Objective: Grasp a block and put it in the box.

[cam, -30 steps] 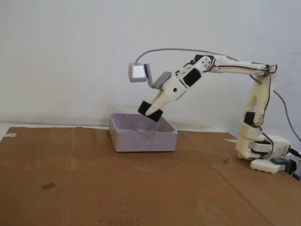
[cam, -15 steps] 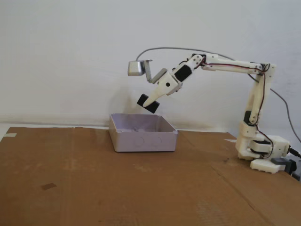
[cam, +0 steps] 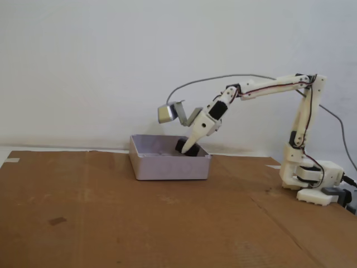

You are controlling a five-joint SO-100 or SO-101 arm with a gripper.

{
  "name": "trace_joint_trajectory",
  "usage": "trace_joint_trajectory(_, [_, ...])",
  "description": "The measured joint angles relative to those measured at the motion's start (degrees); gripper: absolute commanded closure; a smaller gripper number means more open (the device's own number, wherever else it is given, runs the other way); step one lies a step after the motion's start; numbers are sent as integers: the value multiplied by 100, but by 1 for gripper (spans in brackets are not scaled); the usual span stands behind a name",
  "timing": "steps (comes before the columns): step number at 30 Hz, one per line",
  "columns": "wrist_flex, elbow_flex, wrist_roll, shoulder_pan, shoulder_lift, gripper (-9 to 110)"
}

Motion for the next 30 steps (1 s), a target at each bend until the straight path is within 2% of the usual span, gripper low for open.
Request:
trace_joint_trajectory(7, [-967,272,0,123,0,102])
trace_joint_trajectory(22, [-1020,272,0,589,-35,102])
trace_joint_trajectory(30, [-1028,-70,0,624,-870,102])
